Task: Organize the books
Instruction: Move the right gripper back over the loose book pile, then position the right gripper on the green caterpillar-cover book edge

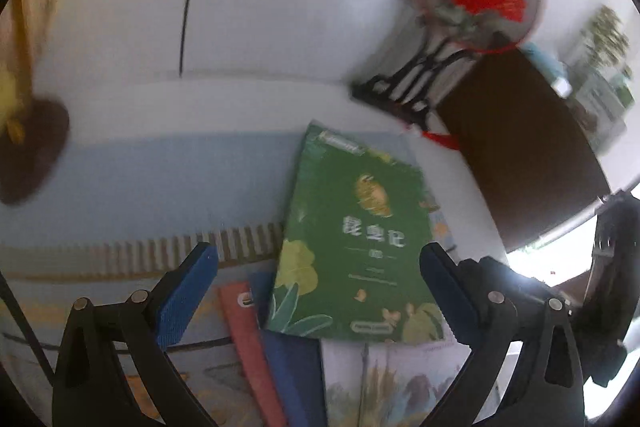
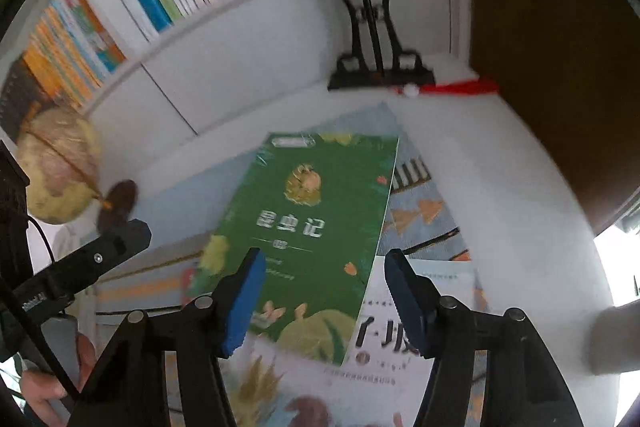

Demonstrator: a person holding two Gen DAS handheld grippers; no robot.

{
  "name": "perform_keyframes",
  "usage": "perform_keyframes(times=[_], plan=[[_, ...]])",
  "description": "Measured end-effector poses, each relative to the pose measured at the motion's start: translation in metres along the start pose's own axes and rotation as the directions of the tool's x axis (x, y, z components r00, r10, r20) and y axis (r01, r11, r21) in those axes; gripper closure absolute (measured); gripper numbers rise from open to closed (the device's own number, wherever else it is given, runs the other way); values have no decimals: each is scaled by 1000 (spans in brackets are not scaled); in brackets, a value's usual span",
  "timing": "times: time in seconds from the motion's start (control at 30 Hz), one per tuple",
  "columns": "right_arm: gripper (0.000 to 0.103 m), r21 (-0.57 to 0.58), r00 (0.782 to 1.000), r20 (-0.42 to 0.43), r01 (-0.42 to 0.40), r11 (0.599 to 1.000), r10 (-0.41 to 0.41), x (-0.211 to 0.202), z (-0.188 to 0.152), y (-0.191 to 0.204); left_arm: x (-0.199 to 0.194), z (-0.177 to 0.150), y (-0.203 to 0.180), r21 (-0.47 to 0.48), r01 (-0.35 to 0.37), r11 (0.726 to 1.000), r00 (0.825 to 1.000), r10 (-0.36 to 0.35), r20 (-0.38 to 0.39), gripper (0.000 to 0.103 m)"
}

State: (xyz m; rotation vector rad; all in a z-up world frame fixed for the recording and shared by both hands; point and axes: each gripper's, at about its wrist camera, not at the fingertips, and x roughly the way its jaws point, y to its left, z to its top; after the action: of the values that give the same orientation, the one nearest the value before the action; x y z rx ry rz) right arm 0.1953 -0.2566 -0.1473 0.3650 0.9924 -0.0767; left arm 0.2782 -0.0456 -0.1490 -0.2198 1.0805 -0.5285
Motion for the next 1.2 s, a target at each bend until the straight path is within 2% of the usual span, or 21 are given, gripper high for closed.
perform_keyframes(times=[0.1,0.17,0.27,0.37,0.5,0.6,0.7,0.77,0.87,1.07,1.2], plan=[[43,35,999,-44,-7,999,8,24,1,-10,22,-8,8,-57,45,997,998,-47,-38,3],[43,45,998,-64,12,999,-9,37,0,-15,32,-11,4,-40,40,998,997,-42,-65,3],[43,4,995,-100,-28,1000,28,51,-5,-10,41,-15,-1,-23,53,998,994,-55,-97,3],[42,-39,993,-116,0,999,-4,58,-9,-3,43,-19,-7,-27,95,995,989,-98,-115,3],[38,-48,993,-121,-17,999,11,57,-11,-3,43,-19,-17,16,82,996,988,-79,-134,2],[38,-24,992,-116,-57,998,54,54,-12,-12,36,-22,-24,57,92,994,987,-83,-134,2],[38,-28,989,-125,-89,996,85,52,-12,-13,29,-31,-33,109,64,992,990,-50,-130,2],[38,-58,986,-137,-100,993,91,47,-20,-11,25,-41,-35,127,55,990,989,-37,-144,2],[38,-75,983,-158,-107,991,95,39,-33,-9,15,-61,-35,100,66,993,985,-49,-163,2],[38,-101,972,-214,-123,987,99,11,-75,-13,-10,-125,-41,32,89,995,978,-82,-192,2],[38,-110,963,-249,-131,985,100,-9,-102,-25,-23,-165,-60,31,72,997,978,-64,-200,2]])
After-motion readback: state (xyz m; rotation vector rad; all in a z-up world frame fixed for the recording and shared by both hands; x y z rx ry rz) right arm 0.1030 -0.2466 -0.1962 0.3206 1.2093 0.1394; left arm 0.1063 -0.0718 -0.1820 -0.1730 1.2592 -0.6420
